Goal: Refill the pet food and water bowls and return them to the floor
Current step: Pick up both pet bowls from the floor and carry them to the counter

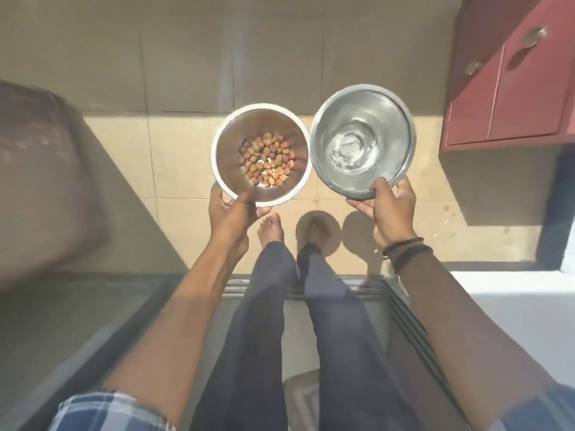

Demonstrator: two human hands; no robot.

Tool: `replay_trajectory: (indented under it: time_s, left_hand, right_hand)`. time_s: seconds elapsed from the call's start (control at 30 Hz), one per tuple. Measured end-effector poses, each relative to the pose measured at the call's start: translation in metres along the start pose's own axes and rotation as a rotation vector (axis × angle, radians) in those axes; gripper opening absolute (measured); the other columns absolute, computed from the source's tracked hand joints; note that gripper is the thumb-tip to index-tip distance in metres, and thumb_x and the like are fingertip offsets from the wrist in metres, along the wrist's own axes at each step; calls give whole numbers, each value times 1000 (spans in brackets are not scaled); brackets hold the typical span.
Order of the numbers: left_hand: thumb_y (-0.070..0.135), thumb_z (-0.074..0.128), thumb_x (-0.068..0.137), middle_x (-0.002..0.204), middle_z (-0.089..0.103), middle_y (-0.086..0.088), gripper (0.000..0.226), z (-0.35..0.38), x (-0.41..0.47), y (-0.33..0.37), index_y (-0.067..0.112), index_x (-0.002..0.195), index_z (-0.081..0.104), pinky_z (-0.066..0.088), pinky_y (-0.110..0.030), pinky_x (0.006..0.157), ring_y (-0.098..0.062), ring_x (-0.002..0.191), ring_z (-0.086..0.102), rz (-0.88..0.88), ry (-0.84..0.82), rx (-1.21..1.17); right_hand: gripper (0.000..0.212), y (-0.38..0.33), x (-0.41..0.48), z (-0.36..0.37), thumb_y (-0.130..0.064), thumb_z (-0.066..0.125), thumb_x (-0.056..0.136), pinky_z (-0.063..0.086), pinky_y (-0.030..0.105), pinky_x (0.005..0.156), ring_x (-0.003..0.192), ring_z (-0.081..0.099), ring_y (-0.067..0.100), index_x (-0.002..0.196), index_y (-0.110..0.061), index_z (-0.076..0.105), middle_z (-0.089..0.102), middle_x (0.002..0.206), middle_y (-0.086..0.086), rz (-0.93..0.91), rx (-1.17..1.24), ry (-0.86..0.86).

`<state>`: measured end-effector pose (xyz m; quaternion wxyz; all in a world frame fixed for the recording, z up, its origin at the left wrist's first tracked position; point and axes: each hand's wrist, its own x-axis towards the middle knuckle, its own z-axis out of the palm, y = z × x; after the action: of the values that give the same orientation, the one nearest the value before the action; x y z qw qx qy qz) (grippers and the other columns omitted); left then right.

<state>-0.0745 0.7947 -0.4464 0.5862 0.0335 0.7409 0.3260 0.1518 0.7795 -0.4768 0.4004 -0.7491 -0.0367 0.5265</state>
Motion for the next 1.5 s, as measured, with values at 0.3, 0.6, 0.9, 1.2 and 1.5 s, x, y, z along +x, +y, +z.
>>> replay_trajectory:
  time_s: [0.3, 0.6, 0.9, 1.2, 1.5]
  left_hand:
    - [-8, 51, 90, 103, 64, -3, 46, -64, -167, 73, 27, 120, 52, 57, -27, 60, -6, 65, 67, 188, -156, 80]
    - [4, 64, 92, 111, 67, -6, 49, -97, -266, 93, 33, 127, 47, 58, -26, 60, -25, 80, 71, 202, -260, 152]
    - [-11, 52, 90, 107, 64, -9, 55, -143, -363, 32, 25, 131, 47, 60, -26, 65, -30, 85, 66, 324, -291, 87]
    - [-11, 50, 90, 114, 64, -12, 54, -225, -474, -75, 20, 134, 46, 61, -32, 76, -17, 68, 73, 357, -303, 11]
    - [-8, 53, 91, 127, 58, -13, 65, -279, -536, -123, 27, 143, 39, 59, -34, 77, -22, 82, 75, 412, -396, 139]
  right_hand:
    - [23, -84, -191, -43, 3, 50, 90, 61, 32, 54, 86, 72, 37, 111, -6, 52, 59, 107, 17, -35, 51, 106]
    - [20, -106, -308, -88, 0, 50, 91, 60, 33, 55, 71, 70, 39, 99, -17, 55, 62, 113, 33, -127, 77, 159]
    - [16, -59, -398, -167, -3, 50, 95, 60, 34, 54, 56, 72, 28, 107, -12, 56, 67, 93, 27, -223, 34, 56]
    - [11, 24, -504, -263, -6, 50, 97, 61, 33, 53, 60, 74, 32, 103, -12, 57, 69, 88, 21, -313, 26, 36]
    - [15, 94, -592, -324, -9, 52, 96, 63, 46, 63, 73, 74, 36, 100, -20, 61, 71, 92, 17, -381, 139, 120]
